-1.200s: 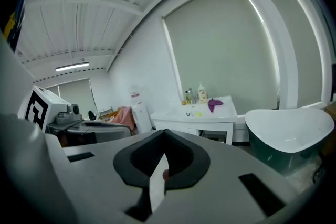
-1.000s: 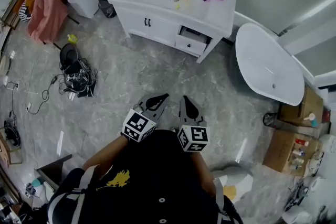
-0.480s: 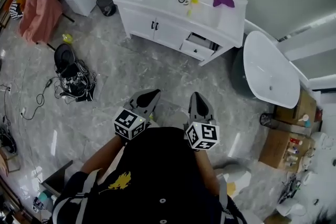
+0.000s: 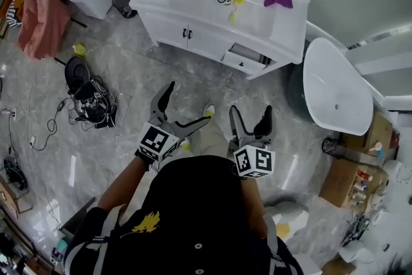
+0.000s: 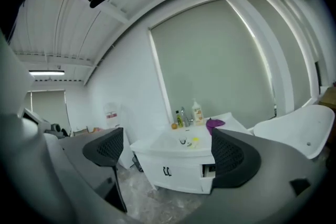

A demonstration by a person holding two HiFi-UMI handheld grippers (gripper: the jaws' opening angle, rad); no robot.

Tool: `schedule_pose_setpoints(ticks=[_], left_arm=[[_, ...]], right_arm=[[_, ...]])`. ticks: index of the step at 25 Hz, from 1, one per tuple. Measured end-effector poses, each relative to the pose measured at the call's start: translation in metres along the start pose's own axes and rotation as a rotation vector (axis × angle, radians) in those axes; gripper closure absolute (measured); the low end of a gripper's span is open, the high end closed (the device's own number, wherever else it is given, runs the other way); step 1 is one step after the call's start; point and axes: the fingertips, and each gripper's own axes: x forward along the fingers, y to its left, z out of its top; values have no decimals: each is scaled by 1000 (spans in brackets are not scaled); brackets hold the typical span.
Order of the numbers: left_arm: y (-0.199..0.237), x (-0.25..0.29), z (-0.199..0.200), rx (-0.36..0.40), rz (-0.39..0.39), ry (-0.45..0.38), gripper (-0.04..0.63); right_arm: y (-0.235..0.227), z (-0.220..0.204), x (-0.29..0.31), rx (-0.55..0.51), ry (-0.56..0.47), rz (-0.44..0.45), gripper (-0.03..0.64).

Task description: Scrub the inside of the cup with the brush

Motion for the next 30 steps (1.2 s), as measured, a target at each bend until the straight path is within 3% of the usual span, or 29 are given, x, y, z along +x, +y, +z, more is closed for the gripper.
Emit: schedule_pose_setpoints(ticks=[2,7,14,21,30], left_arm=[[13,25,0,17,0,38,20],[62,86,8,-30,72,76,21],[100,167,30,12,137,130,21],[143,199,34,7,211,133,21],[237,240,19,-14,183,145,21]], right_arm=[[-14,-5,30,-3,33,22,106],[-43,12,104,-9,61,95,107],[-110,36,189,18,75,130,107],[-132,33,235,33,121,123,107],[-132,4,319,14,227,60,107]])
